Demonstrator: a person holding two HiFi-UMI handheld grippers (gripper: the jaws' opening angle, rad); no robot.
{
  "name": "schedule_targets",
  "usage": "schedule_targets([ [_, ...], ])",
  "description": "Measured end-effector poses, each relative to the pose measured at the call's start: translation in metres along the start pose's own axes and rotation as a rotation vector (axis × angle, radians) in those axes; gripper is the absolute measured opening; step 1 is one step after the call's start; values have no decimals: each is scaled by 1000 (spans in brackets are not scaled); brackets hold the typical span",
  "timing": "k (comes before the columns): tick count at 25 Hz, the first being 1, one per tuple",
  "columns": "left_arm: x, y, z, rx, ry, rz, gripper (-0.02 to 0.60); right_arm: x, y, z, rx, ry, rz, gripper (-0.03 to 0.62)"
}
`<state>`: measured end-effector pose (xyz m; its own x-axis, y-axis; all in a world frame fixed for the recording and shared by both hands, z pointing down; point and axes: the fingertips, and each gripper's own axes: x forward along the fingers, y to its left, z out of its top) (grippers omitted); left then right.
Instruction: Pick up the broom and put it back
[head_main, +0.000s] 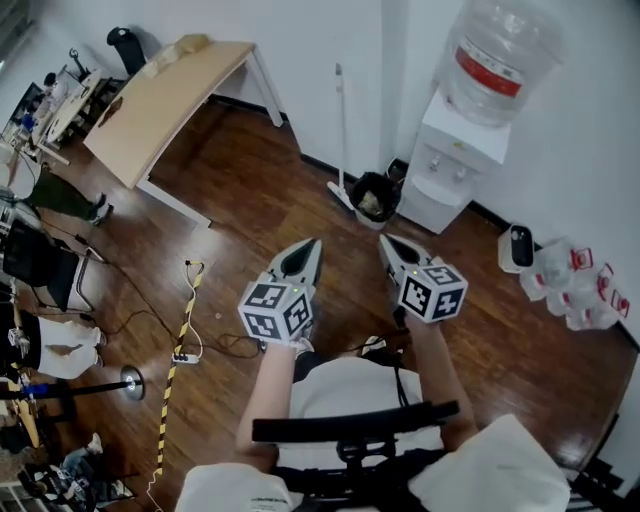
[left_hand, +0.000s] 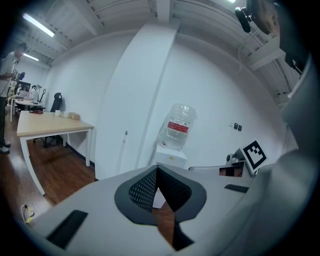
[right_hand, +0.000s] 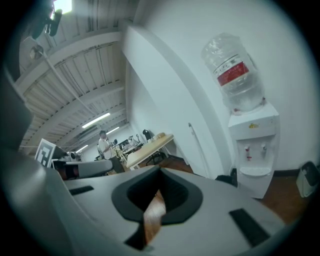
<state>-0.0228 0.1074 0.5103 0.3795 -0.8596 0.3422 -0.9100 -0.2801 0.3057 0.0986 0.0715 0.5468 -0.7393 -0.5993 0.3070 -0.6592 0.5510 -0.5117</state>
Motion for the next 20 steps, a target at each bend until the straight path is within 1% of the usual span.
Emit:
schedule_targets([
  [4,-10,0,2,28,1,-18,5,-3,18,2,-2,-33,-10,9],
  [8,-29,11,4,52,4,-40,5,-4,46,-10,-6,-44,-34,9],
  [15,-54,32,5,35,13,-101,5,-6,84,-31,-19,-56,-98,9],
  [20,-67,42,6,26,10,-139,5,-8,110,-39,-59,-52,-133,8],
])
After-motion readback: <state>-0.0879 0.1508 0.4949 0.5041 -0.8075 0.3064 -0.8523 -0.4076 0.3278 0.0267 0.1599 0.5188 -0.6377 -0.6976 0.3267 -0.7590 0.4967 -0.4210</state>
